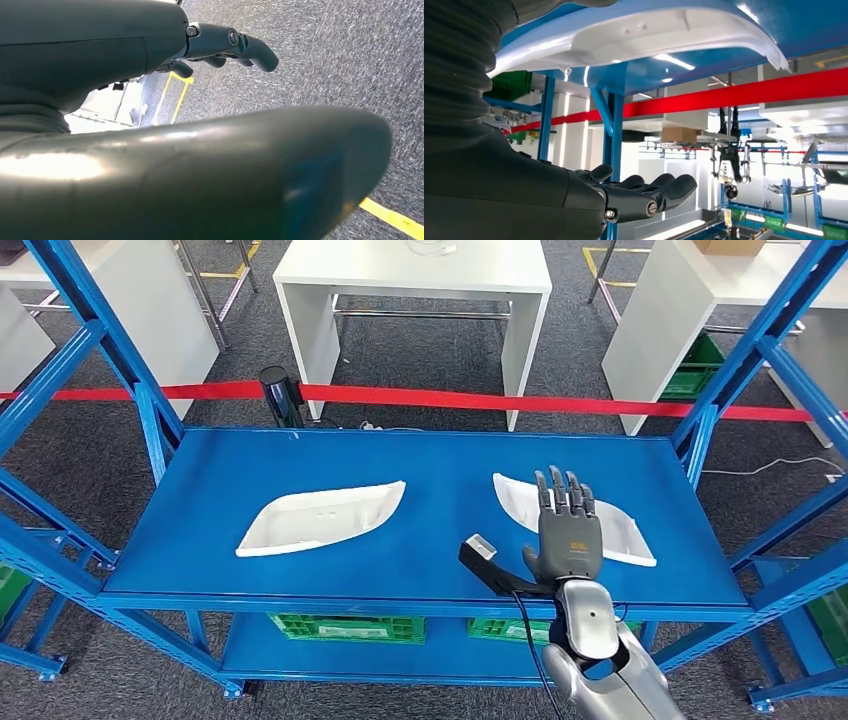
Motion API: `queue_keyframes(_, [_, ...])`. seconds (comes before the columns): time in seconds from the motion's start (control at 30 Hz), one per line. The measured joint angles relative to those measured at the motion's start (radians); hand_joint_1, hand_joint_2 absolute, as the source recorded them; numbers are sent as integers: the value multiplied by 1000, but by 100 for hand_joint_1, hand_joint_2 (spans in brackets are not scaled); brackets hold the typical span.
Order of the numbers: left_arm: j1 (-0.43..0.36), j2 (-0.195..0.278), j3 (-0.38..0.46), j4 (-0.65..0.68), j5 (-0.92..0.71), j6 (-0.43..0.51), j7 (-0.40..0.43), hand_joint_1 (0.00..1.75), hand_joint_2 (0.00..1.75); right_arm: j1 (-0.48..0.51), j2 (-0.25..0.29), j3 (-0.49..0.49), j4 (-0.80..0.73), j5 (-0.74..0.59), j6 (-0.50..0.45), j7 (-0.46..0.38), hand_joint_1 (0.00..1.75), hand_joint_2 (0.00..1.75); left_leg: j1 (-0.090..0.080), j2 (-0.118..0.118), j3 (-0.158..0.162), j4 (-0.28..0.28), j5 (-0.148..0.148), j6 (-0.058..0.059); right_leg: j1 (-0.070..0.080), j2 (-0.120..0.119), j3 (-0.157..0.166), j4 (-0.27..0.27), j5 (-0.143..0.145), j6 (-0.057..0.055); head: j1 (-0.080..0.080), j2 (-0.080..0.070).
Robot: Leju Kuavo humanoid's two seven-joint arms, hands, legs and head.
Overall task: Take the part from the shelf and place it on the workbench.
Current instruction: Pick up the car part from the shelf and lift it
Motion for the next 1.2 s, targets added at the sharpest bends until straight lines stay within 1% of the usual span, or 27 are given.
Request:
queue_keyframes(0.4, [1,-5,17,0,5,0,0,0,0,79,-52,-66,2,-32,22,33,0,175,0,0,0,-2,0,0,0,0,0,0,-1,-1,0,0])
queue_keyframes(0.63, [1,-6,22,0,4,0,0,0,0,134,-61,-108,1,-21,53,60,0,175,0,0,1,-3,0,0,0,-1,0,0,-1,-1,0,0])
queue_keyframes(0.9, [1,-7,22,0,-4,0,0,0,0,139,-62,-164,20,-6,45,66,0,175,0,0,3,-3,0,0,0,-1,1,0,-1,-1,0,0])
queue_keyframes(1.2, [0,-7,22,0,-5,0,0,0,0,138,-62,-182,31,-5,37,66,0,175,0,0,3,-3,0,0,0,-1,2,0,-1,-1,0,0])
